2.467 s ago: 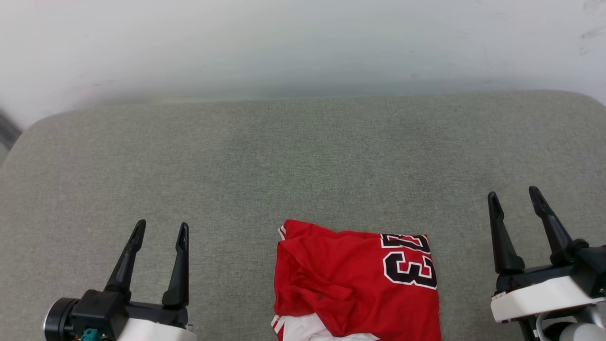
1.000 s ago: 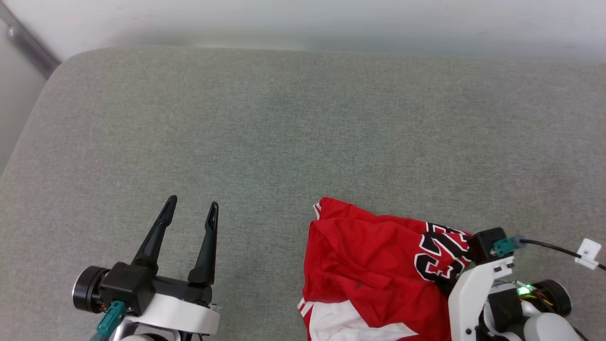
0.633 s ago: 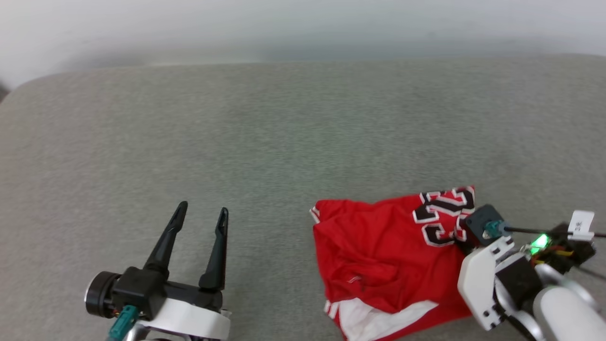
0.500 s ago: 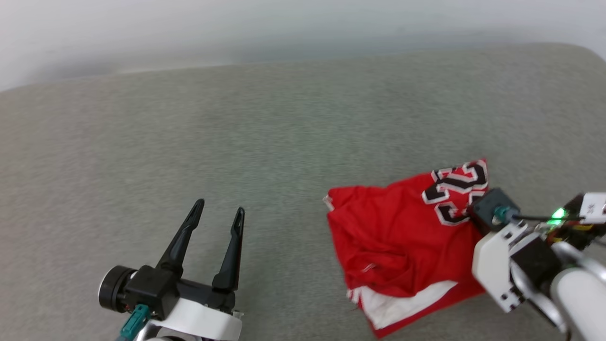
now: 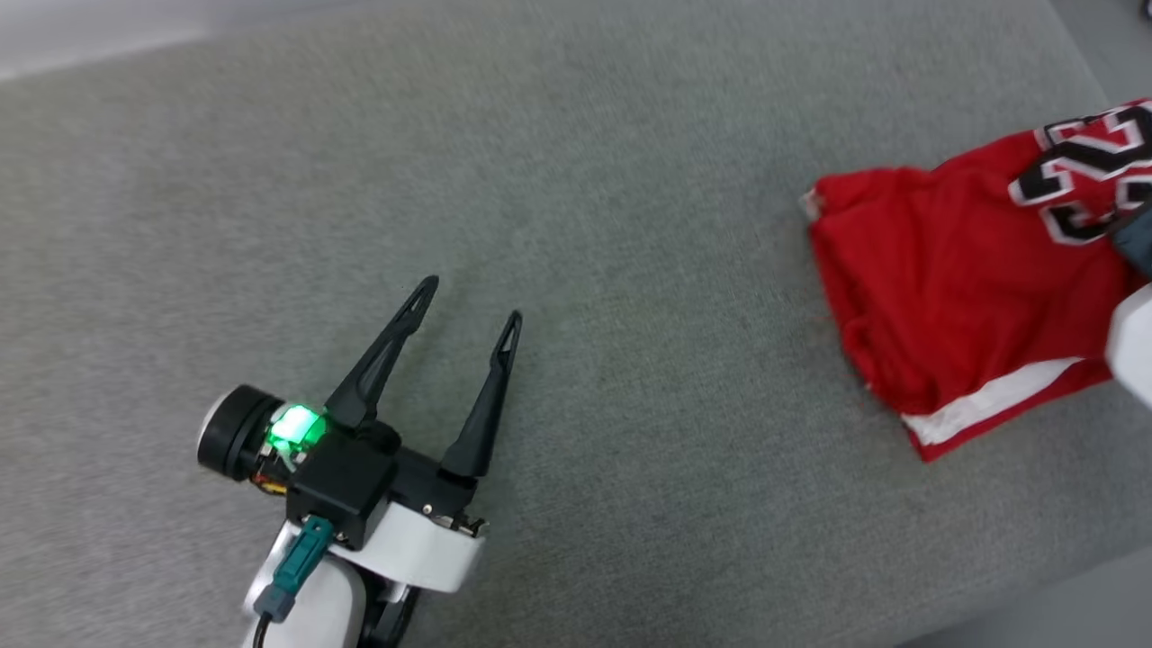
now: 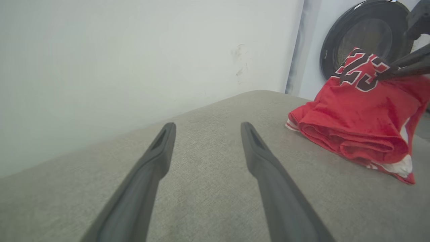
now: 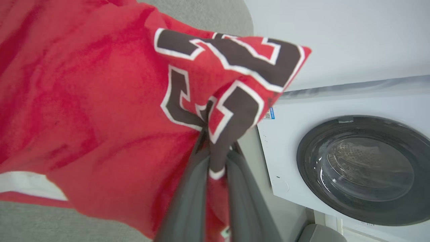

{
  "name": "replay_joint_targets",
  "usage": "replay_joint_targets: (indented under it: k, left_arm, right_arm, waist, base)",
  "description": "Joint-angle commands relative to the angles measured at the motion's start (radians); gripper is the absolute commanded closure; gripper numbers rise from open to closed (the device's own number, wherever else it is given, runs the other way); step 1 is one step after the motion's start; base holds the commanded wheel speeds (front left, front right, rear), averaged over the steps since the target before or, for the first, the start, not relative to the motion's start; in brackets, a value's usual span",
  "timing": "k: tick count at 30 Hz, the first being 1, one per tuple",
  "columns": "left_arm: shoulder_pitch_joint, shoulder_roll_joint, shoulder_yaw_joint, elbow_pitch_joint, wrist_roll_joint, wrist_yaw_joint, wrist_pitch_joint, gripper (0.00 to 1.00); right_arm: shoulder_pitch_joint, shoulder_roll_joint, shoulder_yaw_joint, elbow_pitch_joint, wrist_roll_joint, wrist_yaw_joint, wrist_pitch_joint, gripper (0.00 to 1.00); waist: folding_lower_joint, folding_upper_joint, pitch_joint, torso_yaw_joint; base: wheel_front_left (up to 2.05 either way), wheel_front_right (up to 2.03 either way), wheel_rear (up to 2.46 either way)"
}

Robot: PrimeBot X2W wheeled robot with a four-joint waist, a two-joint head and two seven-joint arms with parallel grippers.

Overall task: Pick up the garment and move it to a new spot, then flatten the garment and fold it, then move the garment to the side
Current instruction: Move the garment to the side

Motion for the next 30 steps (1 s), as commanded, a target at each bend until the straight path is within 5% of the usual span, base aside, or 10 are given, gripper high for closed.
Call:
replay_joint_targets:
  k: [1,9,22,23,24,25,30]
  left_arm:
    - [-0.023,0.018,-0.008,-0.007,0.009,-0.001,-0.002,0.00]
    - [-0.117,0.073,-0.077,-0.058,0.013,-0.001,-0.002,0.00]
    - [-0.180,0.124,-0.098,-0.091,0.001,-0.001,0.001,0.00]
    - [-0.179,0.123,-0.098,-0.088,0.001,0.000,0.001,0.00]
    - [-0.177,0.122,-0.098,-0.087,-0.001,0.000,0.001,0.00]
    - [-0.175,0.120,-0.099,-0.087,-0.001,0.001,0.001,0.00]
    - [-0.158,0.099,-0.095,-0.089,-0.010,0.013,0.000,0.00]
  right_arm:
    - [-0.024,-0.004,-0.020,0.028,-0.002,-0.002,-0.024,1.00]
    - [-0.062,-0.032,-0.150,0.225,-0.052,-0.002,-0.171,1.00]
    - [-0.103,0.047,-0.375,0.423,-0.157,-0.002,-0.292,1.00]
    - [-0.106,0.055,-0.382,0.426,-0.163,-0.002,-0.298,0.69]
    - [-0.107,0.064,-0.385,0.427,-0.169,-0.002,-0.303,0.18]
    - [-0.109,0.075,-0.392,0.430,-0.171,-0.002,-0.300,0.00]
    - [-0.121,0.100,-0.413,0.405,-0.188,-0.002,-0.308,0.00]
  waist:
    - [0.0000,0.0000,0.092,-0.051]
    - [0.0000,0.0000,0.243,-0.035]
    - [0.0000,0.0000,0.344,-0.019]
    - [0.0000,0.0000,0.340,-0.018]
    - [0.0000,0.0000,0.334,-0.017]
    - [0.0000,0.0000,0.326,-0.016]
    - [0.0000,0.0000,0.256,-0.007]
  base:
    - [0.00,0.00,0.00]
    - [0.00,0.00,0.00]
    - [0.00,0.00,0.00]
    - [0.00,0.00,0.00]
    - [0.00,0.00,0.00]
    - [0.00,0.00,0.00]
    - [0.00,0.00,0.00]
